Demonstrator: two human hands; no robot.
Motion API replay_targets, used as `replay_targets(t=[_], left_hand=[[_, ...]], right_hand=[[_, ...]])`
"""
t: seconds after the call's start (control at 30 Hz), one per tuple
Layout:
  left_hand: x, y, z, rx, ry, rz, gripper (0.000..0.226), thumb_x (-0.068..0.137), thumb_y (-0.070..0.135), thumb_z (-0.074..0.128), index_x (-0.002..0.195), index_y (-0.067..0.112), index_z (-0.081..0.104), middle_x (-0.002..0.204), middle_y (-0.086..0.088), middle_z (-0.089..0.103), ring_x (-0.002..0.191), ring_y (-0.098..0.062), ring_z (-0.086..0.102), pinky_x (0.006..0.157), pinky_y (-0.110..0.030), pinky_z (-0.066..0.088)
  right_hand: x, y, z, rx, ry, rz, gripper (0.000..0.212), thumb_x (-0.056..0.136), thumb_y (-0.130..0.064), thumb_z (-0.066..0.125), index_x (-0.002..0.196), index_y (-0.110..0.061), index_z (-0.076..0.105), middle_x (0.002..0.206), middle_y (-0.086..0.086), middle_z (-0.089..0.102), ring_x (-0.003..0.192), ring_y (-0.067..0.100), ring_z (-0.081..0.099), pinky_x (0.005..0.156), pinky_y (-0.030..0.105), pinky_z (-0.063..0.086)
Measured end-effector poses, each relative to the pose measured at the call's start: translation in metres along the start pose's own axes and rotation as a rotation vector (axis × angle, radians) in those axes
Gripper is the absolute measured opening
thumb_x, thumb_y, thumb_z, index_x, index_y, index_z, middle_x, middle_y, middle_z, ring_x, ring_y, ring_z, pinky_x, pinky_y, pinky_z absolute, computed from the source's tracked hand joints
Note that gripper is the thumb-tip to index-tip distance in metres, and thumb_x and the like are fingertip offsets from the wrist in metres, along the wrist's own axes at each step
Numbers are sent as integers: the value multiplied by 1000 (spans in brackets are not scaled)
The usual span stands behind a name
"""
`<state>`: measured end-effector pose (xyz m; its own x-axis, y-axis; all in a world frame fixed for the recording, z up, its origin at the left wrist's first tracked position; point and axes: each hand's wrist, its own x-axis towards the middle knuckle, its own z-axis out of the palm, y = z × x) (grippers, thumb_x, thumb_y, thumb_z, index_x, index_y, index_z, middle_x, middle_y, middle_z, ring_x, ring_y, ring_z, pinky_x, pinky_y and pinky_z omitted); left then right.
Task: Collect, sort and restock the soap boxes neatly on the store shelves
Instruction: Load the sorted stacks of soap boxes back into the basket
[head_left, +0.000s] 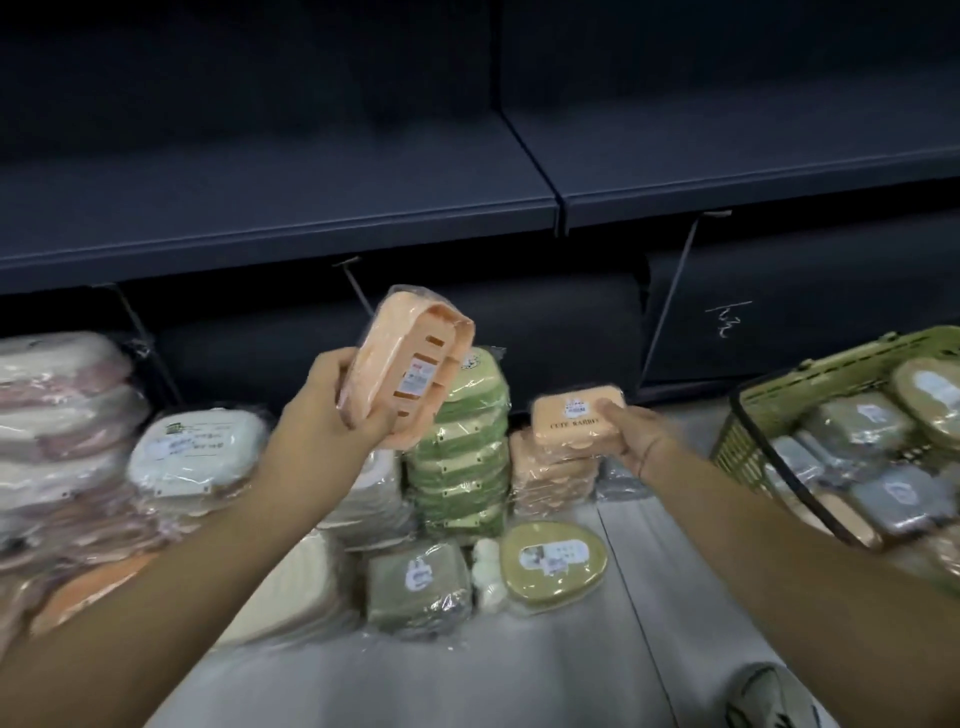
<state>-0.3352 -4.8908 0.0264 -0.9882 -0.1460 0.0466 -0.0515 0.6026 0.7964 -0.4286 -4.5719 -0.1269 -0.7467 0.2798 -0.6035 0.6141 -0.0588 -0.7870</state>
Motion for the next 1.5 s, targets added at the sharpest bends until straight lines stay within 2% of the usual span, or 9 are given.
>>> replay_targets(t=[0.13, 0.37, 0.43, 0.57, 0.67, 0.73, 0.93, 1.07, 1.5], left_hand=[[1, -6, 5, 33, -20, 46, 42, 89, 22, 67, 123, 34, 44, 102, 23, 59, 90, 2, 58, 69, -17, 43], [-2, 0, 16, 170, -29, 163, 53, 89, 22, 67, 134, 31, 41, 106, 22, 56, 94, -7, 58, 77, -31, 46], [-2, 4, 24, 302, -2, 312, 60, 86, 19, 71, 137, 25, 41, 118, 13, 56, 103, -12, 56, 80, -26, 41], [8, 8, 50, 643, 2, 689, 83, 63, 11, 84, 134, 13, 39, 124, -9, 61, 110, -31, 62, 79, -36, 58], [18, 18, 75, 734, -22, 841, 77, 65, 14, 80, 132, 6, 43, 125, -13, 61, 113, -32, 62, 74, -38, 60], [26, 19, 90, 748, -97, 934, 70, 80, 36, 71, 136, 9, 39, 133, -12, 57, 123, -30, 55, 94, -42, 51], [59, -4, 95, 844, -218, 453, 98, 79, 78, 0, 155, 20, 18, 163, -3, 15, 151, -22, 6, 121, -44, -5], [66, -28, 99, 890, -368, 242, 98, 76, 81, -4, 156, 26, 1, 165, -2, 0, 151, -23, -5, 121, -46, -2], [63, -30, 104, 861, -358, 216, 99, 72, 77, 0, 156, 25, -4, 164, -1, -3, 151, -23, -5, 121, -46, 0]], right_hand=[[-26, 0, 23, -147, 28, -71, 44, 85, -25, 74, 123, -10, 58, 117, 9, 66, 102, 25, 63, 87, 32, 53], [-37, -9, 30, -504, 139, -152, 72, 86, -45, 66, 145, -15, 36, 145, 15, 37, 131, 34, 41, 107, 43, 34], [-54, -29, 31, -340, 143, -217, 69, 87, -54, 61, 140, -13, 43, 138, 14, 46, 124, 31, 49, 105, 42, 40], [-109, -71, 22, 198, -434, 52, 79, 81, -73, 48, 125, -8, 53, 119, 17, 62, 102, 34, 67, 86, 47, 56], [-122, -78, 13, 265, -575, 17, 67, 73, -52, 68, 121, -5, 59, 117, 17, 65, 97, 29, 68, 79, 44, 59], [-113, -77, 9, 284, -469, -57, 50, 77, -31, 73, 117, -3, 63, 107, 16, 68, 91, 24, 68, 79, 41, 59], [-54, -52, -15, 244, -181, -146, 58, 78, -16, 78, 128, -6, 51, 117, 14, 66, 95, 25, 70, 73, 40, 60], [-29, -36, -3, 110, -201, -195, 58, 82, -15, 75, 135, -15, 51, 116, 8, 64, 91, 20, 67, 69, 31, 57], [-12, -23, 17, -266, -136, -208, 93, 84, -42, 70, 155, -26, 11, 153, 6, 34, 134, 25, 42, 113, 38, 34]])
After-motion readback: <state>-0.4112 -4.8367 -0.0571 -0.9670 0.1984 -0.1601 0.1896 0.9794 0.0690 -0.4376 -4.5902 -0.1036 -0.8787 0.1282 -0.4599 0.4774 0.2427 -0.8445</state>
